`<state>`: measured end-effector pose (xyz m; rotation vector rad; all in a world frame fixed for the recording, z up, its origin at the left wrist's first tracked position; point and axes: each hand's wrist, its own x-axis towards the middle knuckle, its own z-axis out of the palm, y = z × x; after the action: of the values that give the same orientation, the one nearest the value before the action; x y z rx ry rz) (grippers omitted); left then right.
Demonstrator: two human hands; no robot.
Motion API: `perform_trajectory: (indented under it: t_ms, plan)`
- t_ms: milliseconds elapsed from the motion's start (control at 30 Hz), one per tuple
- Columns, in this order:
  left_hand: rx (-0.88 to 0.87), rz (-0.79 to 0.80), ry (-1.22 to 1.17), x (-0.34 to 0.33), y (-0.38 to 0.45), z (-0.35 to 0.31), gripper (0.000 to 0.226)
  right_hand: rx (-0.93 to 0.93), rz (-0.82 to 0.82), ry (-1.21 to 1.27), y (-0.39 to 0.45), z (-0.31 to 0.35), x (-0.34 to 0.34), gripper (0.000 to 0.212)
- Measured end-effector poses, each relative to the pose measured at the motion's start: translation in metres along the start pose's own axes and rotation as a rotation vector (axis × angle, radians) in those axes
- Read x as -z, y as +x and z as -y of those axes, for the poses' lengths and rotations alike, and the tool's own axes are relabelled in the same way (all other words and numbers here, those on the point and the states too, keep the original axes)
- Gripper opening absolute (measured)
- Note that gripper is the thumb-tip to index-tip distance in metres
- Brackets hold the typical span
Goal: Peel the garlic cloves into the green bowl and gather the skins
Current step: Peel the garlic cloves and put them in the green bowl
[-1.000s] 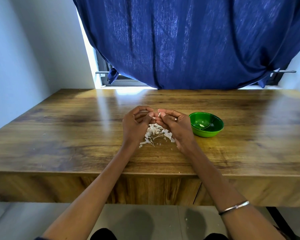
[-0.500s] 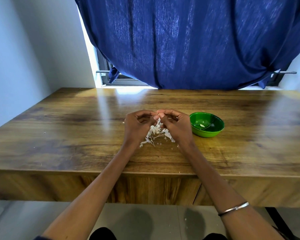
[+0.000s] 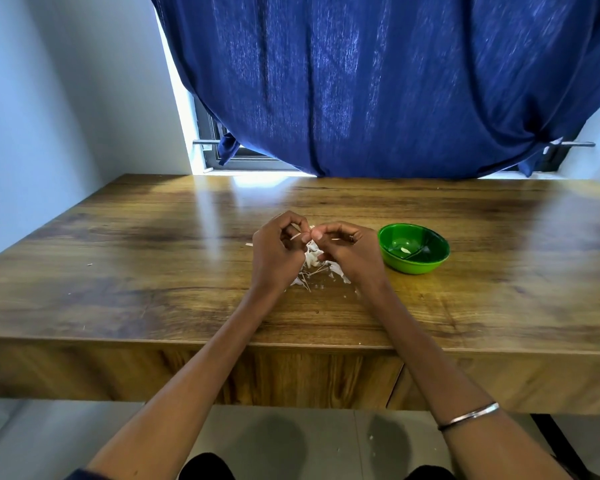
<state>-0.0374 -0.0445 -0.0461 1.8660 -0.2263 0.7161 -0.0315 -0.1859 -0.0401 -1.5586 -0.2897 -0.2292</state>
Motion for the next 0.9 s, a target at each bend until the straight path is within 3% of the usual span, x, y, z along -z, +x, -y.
perform_trajectory:
  t_ms: [133, 467, 667, 833, 900]
  plan:
    - [-0.07, 0.009, 0.034, 0.0, 0.001, 0.002, 0.02, -0.168, 0.03, 0.171, 0.002, 0.001, 0.004, 0.018]
    - [-0.085, -0.027, -0.107, -0.002, 0.0, -0.009, 0.047, -0.41, 0.12, 0.579, 0.002, 0.011, 0.004, 0.012]
    - [-0.026, -0.047, -0.161, -0.002, 0.001, -0.008, 0.047, -0.308, 0.166, 0.522, -0.001, 0.014, 0.001, 0.008]
    - [-0.034, -0.084, -0.127, -0.001, 0.001, -0.008, 0.042, -0.095, 0.137, 0.146, -0.008, 0.014, -0.005, 0.008]
    - [-0.023, -0.078, -0.132, -0.001, 0.002, -0.009, 0.043, -0.042, 0.103, 0.111, -0.009, 0.014, -0.007, 0.006]
